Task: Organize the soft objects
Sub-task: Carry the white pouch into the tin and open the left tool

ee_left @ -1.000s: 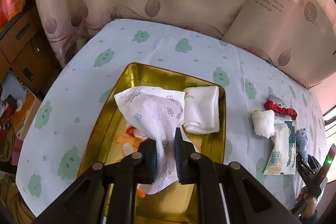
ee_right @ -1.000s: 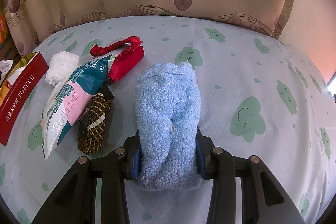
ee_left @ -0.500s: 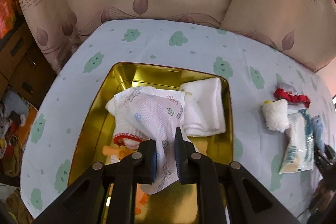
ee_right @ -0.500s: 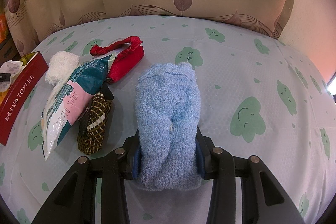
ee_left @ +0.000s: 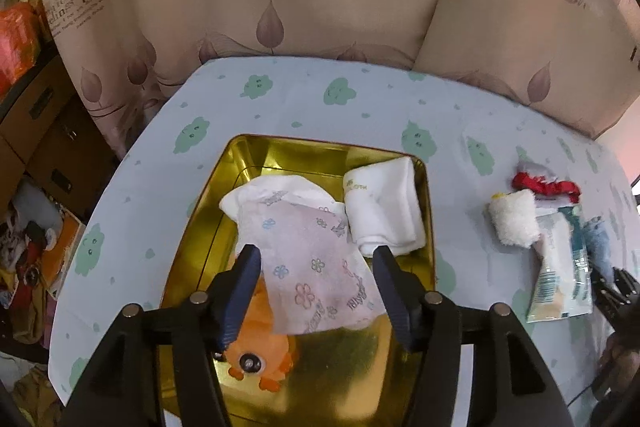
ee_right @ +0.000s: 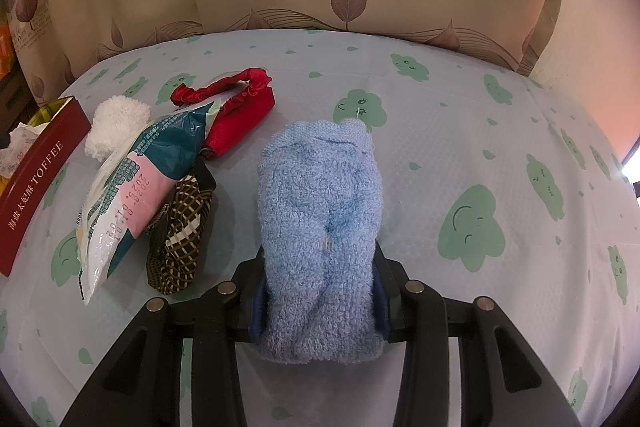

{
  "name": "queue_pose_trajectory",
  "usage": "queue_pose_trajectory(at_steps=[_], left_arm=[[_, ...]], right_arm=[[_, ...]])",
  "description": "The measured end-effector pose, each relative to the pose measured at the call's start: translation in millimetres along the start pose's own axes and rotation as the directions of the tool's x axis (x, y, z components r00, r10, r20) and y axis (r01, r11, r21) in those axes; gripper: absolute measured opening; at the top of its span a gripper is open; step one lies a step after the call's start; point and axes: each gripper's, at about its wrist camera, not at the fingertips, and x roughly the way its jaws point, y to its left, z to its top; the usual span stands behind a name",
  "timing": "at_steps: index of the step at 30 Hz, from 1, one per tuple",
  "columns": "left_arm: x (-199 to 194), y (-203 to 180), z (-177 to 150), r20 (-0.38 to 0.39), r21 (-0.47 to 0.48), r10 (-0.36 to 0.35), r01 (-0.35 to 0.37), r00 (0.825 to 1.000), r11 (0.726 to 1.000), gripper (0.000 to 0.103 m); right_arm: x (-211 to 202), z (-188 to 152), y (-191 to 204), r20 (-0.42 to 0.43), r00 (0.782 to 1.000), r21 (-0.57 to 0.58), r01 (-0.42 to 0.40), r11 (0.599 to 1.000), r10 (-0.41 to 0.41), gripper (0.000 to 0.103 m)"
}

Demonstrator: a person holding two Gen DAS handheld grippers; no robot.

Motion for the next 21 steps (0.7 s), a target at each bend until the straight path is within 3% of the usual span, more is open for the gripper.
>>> queue_pose_trajectory(at_steps=[6, 16, 21], left_arm=[[-28.6, -1.4, -12.3, 0.056, 0.021, -0.017, 0.016, 0.998, 1.000, 0.060], [-66.0, 15.8, -56.3, 0.177, 0.028, 0.090, -0.097, 0.980, 0.995, 0.060], [-70.1, 30.0, -79.2, 0.189, 0.017, 0.112, -0.117, 0.975, 0.993, 0.060]], right_arm=[[0.0, 0.1, 0.1, 0.000, 1.000, 0.000, 0.000, 1.000, 0.000, 0.039], [0.1, 0.0, 0.7, 0.000, 1.000, 0.000, 0.000, 1.000, 0.000, 0.039], [0.4, -0.2, 0.2, 0.000, 1.000, -0.001, 0.002, 1.000, -0.002, 0.039]])
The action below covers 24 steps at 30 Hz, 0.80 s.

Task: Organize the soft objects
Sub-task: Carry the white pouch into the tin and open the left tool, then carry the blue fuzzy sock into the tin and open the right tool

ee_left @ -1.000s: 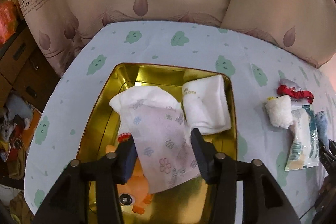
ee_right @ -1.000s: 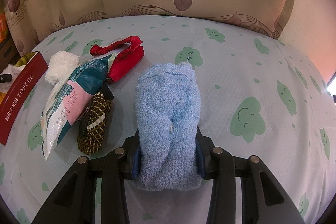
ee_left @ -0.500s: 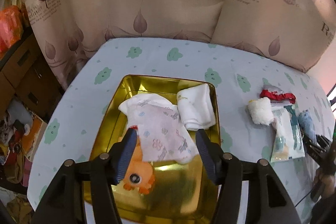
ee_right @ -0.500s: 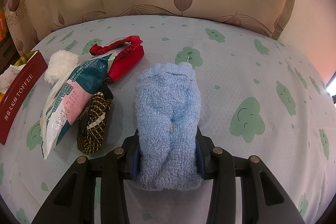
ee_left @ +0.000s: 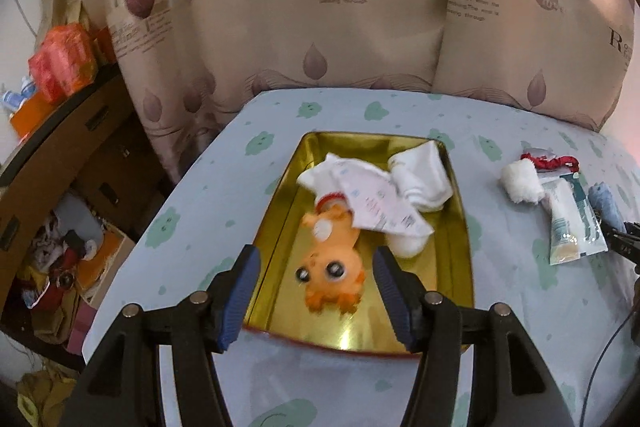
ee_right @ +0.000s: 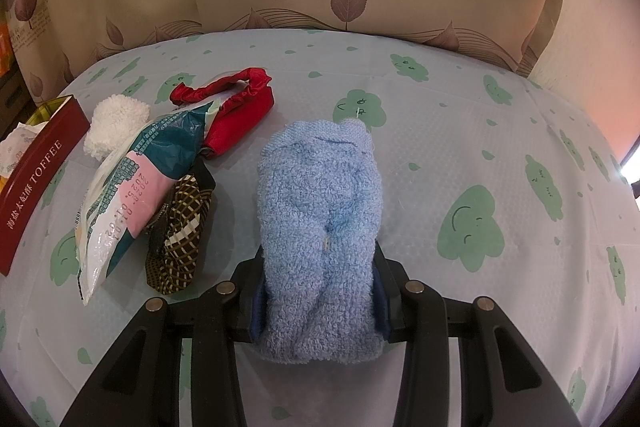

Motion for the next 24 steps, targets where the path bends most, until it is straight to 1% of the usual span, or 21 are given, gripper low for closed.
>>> queue_pose_trajectory(at_steps=[5, 6, 7, 9, 12, 14, 15, 17, 18, 19, 21, 24], left_arm=[[0.8, 11.3, -14.0, 0.012, -0.019, 0.004, -0.003, 1.000, 1.000, 0.060], [0.6, 12.8, -16.3, 0.013, -0.019, 0.007, -0.006, 1.000, 1.000, 0.060], [0.1, 14.1, -18.2, 0.018, -0.017, 0.007, -0.006, 1.000, 1.000, 0.060], [-0.3, 15.6, -19.6, 0.027, -0.011, 0.005, -0.005, 1.000, 1.000, 0.060], [1.4, 19.1, -22.0, 0.039, -0.021, 0.007, -0.006, 0.999, 1.000, 0.060], [5.2, 22.4, -23.3, 0.031, -0.034, 0.005, -0.004, 1.000, 0.999, 0.060], [5.9, 24.0, -24.1, 0.028, -0.035, 0.005, -0.004, 1.000, 0.999, 0.060], [5.5, 25.9, -25.3, 0.035, -0.031, 0.010, -0.009, 0.999, 0.999, 0.060], [5.1, 26.7, -25.5, 0.040, -0.033, 0.017, -0.016, 0.999, 0.999, 0.060], [4.5, 26.7, -25.6, 0.047, -0.032, 0.024, -0.023, 0.999, 0.999, 0.060], [3.6, 27.1, -25.2, 0.054, -0.032, 0.026, -0.024, 0.998, 0.999, 0.060], [2.3, 28.0, -24.8, 0.056, -0.038, 0.005, -0.003, 0.998, 0.999, 0.060]], right_arm=[[0.5, 1.3, -2.6, -0.003, 1.000, 0.001, 0.009, 1.000, -0.009, 0.043], [0.6, 1.9, -4.2, -0.006, 1.000, 0.003, 0.015, 1.000, -0.015, 0.046], [0.7, 3.3, -3.5, -0.010, 1.000, 0.004, 0.027, 1.000, -0.027, 0.051], [1.6, 5.4, -4.8, -0.020, 0.999, 0.009, 0.051, 0.999, -0.050, 0.057], [3.7, 9.7, -7.3, -0.032, 0.998, 0.010, 0.055, 0.998, -0.054, 0.059], [5.8, 12.6, -6.8, -0.034, 0.997, 0.009, 0.062, 0.998, -0.062, 0.059], [5.7, 13.1, -7.3, -0.030, 0.997, 0.010, 0.068, 0.998, -0.067, 0.058], [5.8, 13.5, -4.1, -0.022, 0.997, 0.012, 0.068, 0.998, -0.067, 0.050], [5.5, 13.2, -1.2, -0.021, 0.998, 0.010, 0.067, 0.998, -0.067, 0.034], [4.8, 12.8, 1.7, -0.020, 0.997, 0.009, 0.075, 0.997, -0.075, 0.031], [1.7, 13.5, 5.8, -0.009, 0.995, 0.001, 0.098, 0.995, -0.098, 0.027], [-8.8, 15.2, 15.3, 0.007, 0.993, 0.003, 0.120, 0.993, -0.120, 0.025]])
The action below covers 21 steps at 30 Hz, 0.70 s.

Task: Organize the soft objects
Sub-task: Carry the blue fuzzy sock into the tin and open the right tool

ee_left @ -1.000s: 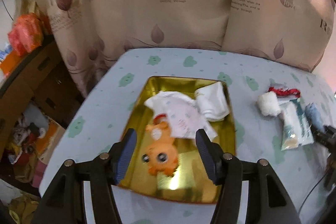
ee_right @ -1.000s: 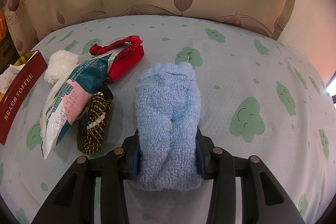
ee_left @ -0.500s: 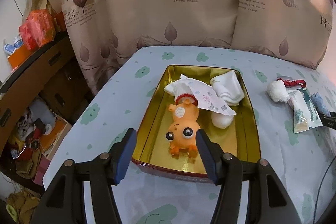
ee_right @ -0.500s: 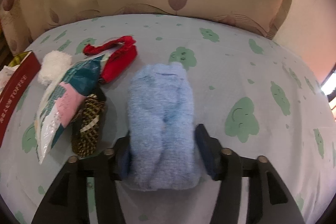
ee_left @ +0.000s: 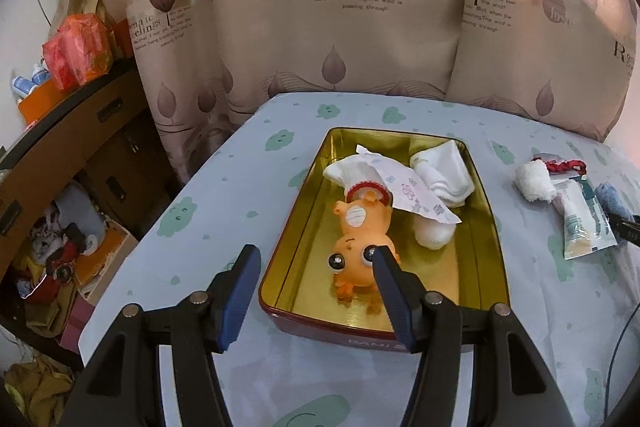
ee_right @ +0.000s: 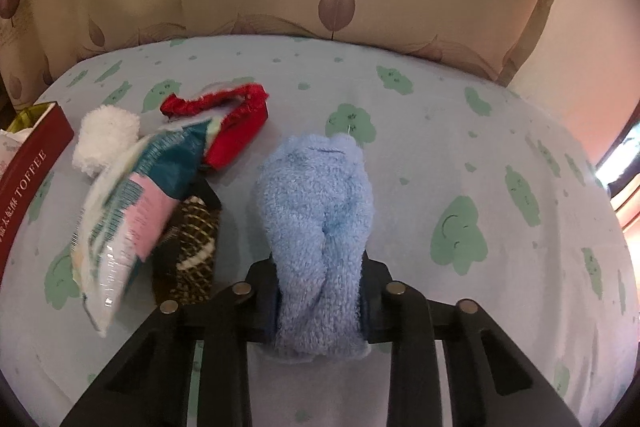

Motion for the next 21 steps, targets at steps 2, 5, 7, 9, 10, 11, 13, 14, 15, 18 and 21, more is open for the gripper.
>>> queue_pose_trajectory(at_steps=[2, 5, 7, 9, 10, 11, 13, 14, 15, 18, 21], left_arm=[[-0.6, -0.2, -0.1, 0.001, 0.003, 0.003, -0.003, 1.000, 1.000, 0.060], [-1.6, 0.7, -0.5, -0.002, -0.006, 0.000, 0.000, 1.000, 1.000, 0.060], [-1.9, 1.2, -0.4, -0.005, -0.014, -0.002, 0.002, 1.000, 1.000, 0.060], [-1.8, 2.3, -0.5, -0.004, -0.023, 0.005, -0.005, 1.000, 1.000, 0.060], [-2.0, 3.1, -0.2, -0.003, -0.026, 0.010, -0.010, 1.000, 1.000, 0.060], [-2.3, 4.4, -0.1, -0.002, -0.032, 0.015, -0.015, 1.000, 0.999, 0.060], [-2.8, 7.5, 0.2, 0.001, -0.045, 0.022, -0.021, 1.000, 0.999, 0.060], [-3.4, 8.8, 0.1, 0.003, -0.048, 0.033, -0.032, 0.999, 0.998, 0.060], [-3.8, 10.2, 0.0, 0.010, -0.047, 0.059, -0.058, 0.998, 0.997, 0.060], [-5.0, 17.0, 1.1, 0.016, -0.072, 0.068, -0.066, 0.998, 0.995, 0.060], [-2.0, 26.0, 1.2, 0.001, -0.107, 0.064, -0.064, 0.998, 0.992, 0.060]], right_arm=[[-12.5, 4.1, 4.4, 0.023, 1.000, -0.002, 0.009, 1.000, -0.009, 0.025], [-34.6, 14.3, 10.8, 0.066, 0.998, 0.000, -0.003, 1.000, 0.003, 0.025], [-50.6, 22.0, 20.6, 0.091, 0.995, -0.014, -0.025, 1.000, 0.026, 0.025], [-62.7, 27.7, 32.4, 0.107, 0.993, -0.036, -0.055, 0.998, 0.059, 0.025], [-69.5, 30.1, 42.5, 0.109, 0.991, -0.052, -0.076, 0.996, 0.081, 0.025], [-73.3, 31.4, 51.0, 0.105, 0.989, -0.065, -0.097, 0.993, 0.103, 0.025], [-79.6, 33.2, 72.1, 0.091, 0.983, -0.091, -0.150, 0.984, 0.158, 0.025], [-81.3, 32.6, 83.2, 0.082, 0.981, -0.101, -0.168, 0.981, 0.177, 0.025], [-83.2, 32.7, 96.6, 0.068, 0.976, -0.115, -0.200, 0.973, 0.208, 0.025], [-88.2, 31.0, 133.5, 0.043, 0.959, -0.151, -0.272, 0.950, 0.281, 0.025], [-94.6, 29.0, 176.9, 0.015, 0.936, -0.202, -0.341, 0.918, 0.351, 0.025]])
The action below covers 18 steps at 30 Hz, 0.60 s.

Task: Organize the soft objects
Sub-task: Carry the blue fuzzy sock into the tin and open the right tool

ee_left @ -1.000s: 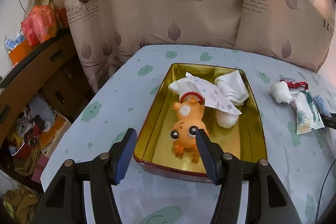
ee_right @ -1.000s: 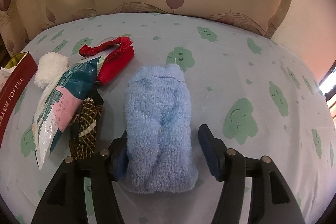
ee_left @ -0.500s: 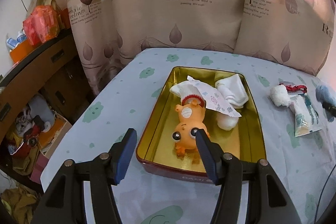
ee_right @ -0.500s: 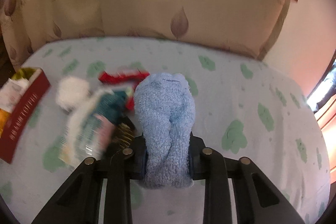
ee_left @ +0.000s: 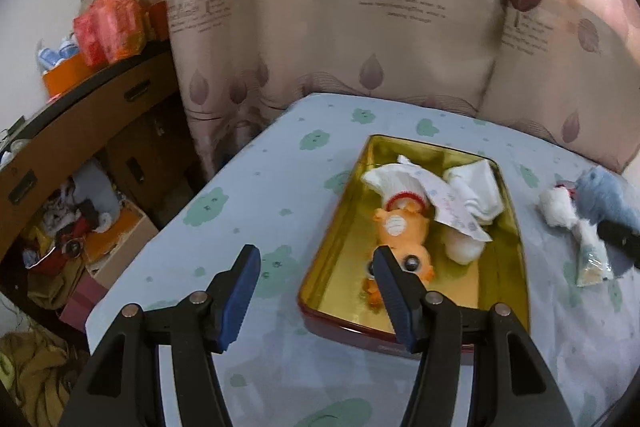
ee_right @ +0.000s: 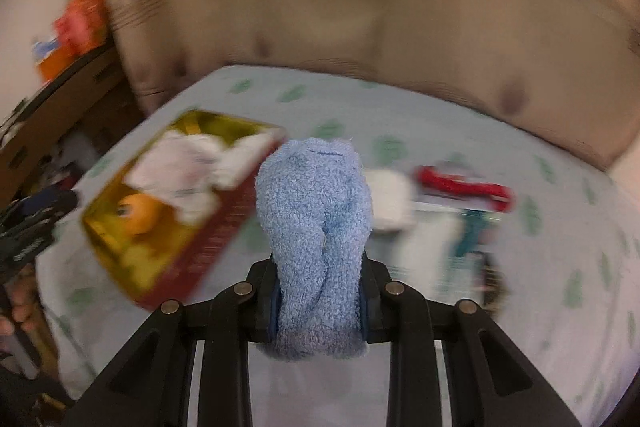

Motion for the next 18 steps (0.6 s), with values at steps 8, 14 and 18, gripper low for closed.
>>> queue_pose_trajectory(at_steps=[8, 14, 18], left_arm=[[7.0, 20.3, 1.4, -0.020, -0.076, 0.023, -0.025, 1.000, 0.997, 0.060], [7.0, 33.0, 2.8, -0.020, -0.138, 0.022, -0.024, 1.000, 0.990, 0.060], [9.3, 35.5, 3.4, -0.030, -0.153, 0.014, -0.018, 0.999, 0.988, 0.060]], right_arm=[[23.5, 8.8, 92.5, -0.049, 0.989, -0.118, -0.143, 0.983, 0.139, 0.025], [52.3, 7.7, 126.5, -0.109, 0.984, -0.153, -0.156, 0.976, 0.140, 0.025], [75.8, 7.3, 135.6, -0.138, 0.982, -0.148, -0.147, 0.978, 0.127, 0.025]])
